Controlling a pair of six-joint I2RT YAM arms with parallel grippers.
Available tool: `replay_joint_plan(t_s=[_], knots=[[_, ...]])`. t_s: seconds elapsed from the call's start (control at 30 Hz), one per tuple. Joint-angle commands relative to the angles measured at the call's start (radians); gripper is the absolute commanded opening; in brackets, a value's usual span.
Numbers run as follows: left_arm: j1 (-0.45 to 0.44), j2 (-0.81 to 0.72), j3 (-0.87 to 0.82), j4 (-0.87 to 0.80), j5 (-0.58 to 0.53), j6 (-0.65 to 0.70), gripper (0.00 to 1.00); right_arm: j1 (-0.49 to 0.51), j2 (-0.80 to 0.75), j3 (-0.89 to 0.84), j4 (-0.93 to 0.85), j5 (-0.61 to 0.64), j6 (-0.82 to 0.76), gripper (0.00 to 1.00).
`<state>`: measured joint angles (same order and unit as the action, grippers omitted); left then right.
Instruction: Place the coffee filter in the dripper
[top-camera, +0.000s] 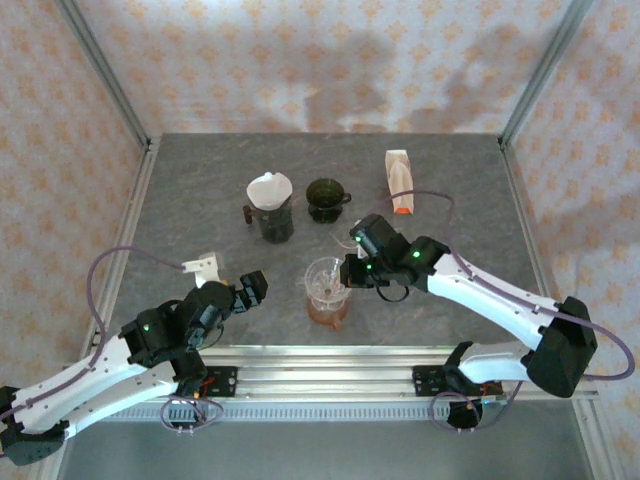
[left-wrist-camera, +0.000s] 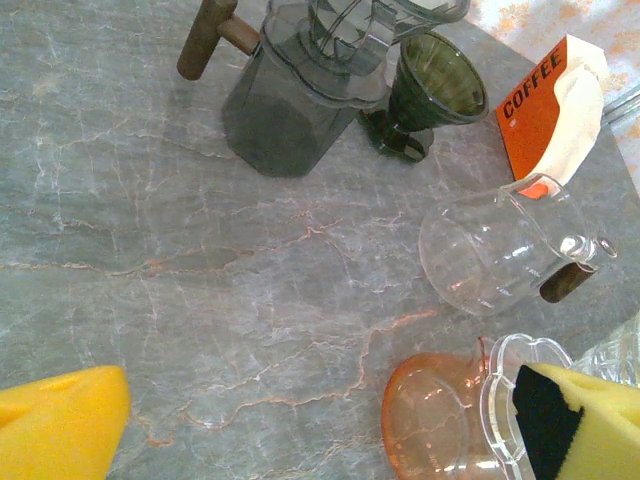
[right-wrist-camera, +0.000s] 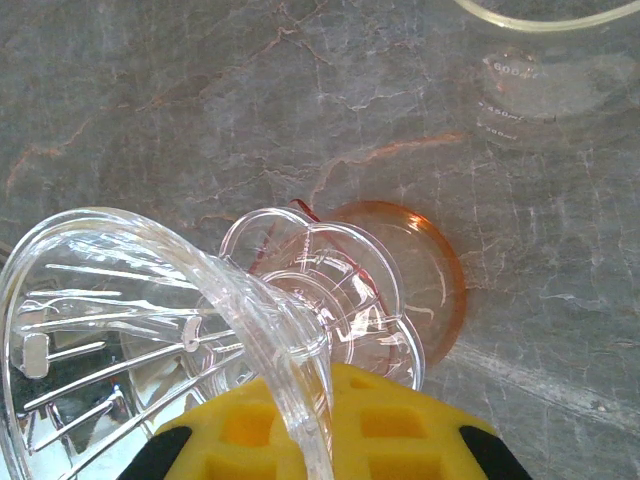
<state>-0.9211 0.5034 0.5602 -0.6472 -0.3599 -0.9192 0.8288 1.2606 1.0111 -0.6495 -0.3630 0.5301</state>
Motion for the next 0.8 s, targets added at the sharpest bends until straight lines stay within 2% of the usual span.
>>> replay_joint_plan(t_s=[0.0, 0.17, 0.23, 0.3, 0.33, 0.43, 0.53, 0.63, 0.77], knots=[[0.004, -0.009, -0.012, -0.044, -0.051, -0.02, 1.0, 0.007, 0.002, -0.013, 0.012, 0.028, 0.015, 0.0], [0.004, -0.009, -0.009, -0.042, -0.053, -0.018, 1.0, 0.007, 0.002, -0.029, 0.018, 0.032, 0.024, 0.02], [0.004, -0.008, -0.008, -0.043, -0.054, -0.019, 1.0, 0.008, 0.004, -0.031, 0.018, 0.033, 0.026, 0.16], [0.004, -0.008, -0.008, -0.043, -0.051, -0.017, 1.0, 0.008, 0.004, -0.032, 0.02, 0.033, 0.027, 0.37], [0.003, -0.008, -0.008, -0.042, -0.05, -0.017, 1.0, 0.009, 0.001, -0.033, 0.023, 0.033, 0.029, 0.45], [0.004, -0.006, -0.009, -0.042, -0.047, -0.017, 1.0, 0.009, -0.009, -0.029, 0.019, 0.044, 0.03, 0.59], [0.004, -0.006, -0.011, -0.035, -0.044, -0.017, 1.0, 0.008, -0.036, -0.012, -0.011, 0.109, 0.027, 0.64], [0.004, -0.005, -0.011, -0.026, -0.039, -0.011, 1.0, -0.007, -0.072, 0.016, -0.069, 0.25, 0.021, 0.67], [0.005, 0.0, 0.002, -0.027, -0.042, 0.002, 1.0, -0.101, -0.156, 0.049, -0.078, 0.363, -0.014, 0.65]])
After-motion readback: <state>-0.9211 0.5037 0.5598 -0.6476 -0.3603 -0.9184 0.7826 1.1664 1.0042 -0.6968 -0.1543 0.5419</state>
